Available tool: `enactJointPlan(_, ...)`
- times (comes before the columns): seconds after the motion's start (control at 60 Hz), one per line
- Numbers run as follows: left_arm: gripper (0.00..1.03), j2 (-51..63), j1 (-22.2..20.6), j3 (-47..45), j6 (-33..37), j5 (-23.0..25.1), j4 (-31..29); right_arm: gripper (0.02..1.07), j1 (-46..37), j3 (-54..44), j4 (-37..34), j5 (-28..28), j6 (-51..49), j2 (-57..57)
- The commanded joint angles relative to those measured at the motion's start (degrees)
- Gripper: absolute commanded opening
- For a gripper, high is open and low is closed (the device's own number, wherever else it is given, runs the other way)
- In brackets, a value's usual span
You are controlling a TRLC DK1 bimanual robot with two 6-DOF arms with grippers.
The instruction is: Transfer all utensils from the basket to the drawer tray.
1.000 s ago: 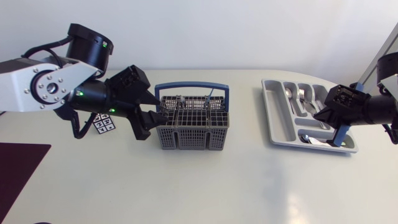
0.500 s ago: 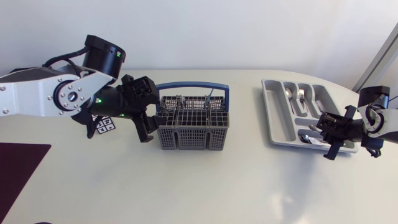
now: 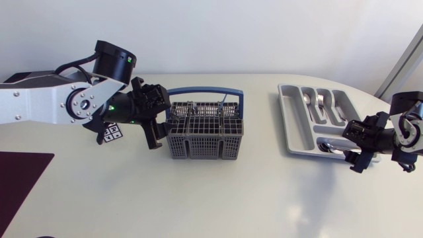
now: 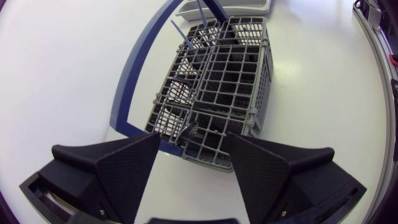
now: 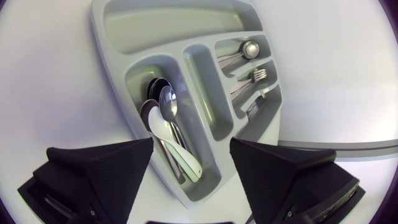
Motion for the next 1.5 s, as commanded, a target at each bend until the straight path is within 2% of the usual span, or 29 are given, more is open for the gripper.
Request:
enactJointPlan(0.0, 0.74, 1.74, 0.48, -0.74, 2.69, -0.13, 0.52, 1.0, 2.14, -2.65, -1.34, -0.38, 1.28, -3.9)
enactJointPlan(0.1, 0.73, 2.44, 0.48, -0.21, 3.83, -0.22, 0.7, 1.0, 4.87, -4.41, -1.87, -0.29, 2.42, -6.98)
enactJointPlan(0.183, 0.65, 2.61, 0.4, -0.03, 5.06, -0.22, 1.14, 1.0, 6.71, -5.03, -2.58, -0.29, 3.56, -8.73)
enactJointPlan(0.55, 0.65, 5.25, -0.84, 3.13, 9.45, -3.03, 2.46, 1.0, 12.86, -5.91, -6.71, -0.12, 6.55, -14.62)
enactJointPlan(0.817, 0.22, 6.31, -1.36, 4.98, 11.39, -3.03, 1.93, 1.0, 14.18, -6.43, -6.97, 0.06, 6.9, -14.97)
enactJointPlan(0.967, 0.04, 7.1, -1.45, 5.06, 12.62, -3.03, 0.79, 1.0, 14.18, -6.34, -6.88, 0.15, 6.81, -15.06)
enactJointPlan(1.483, 0.04, 2.09, -2.24, 5.15, 12.44, -3.82, 0.79, 1.0, 15.41, -6.7, -8.73, 0.24, 6.72, -17.43)
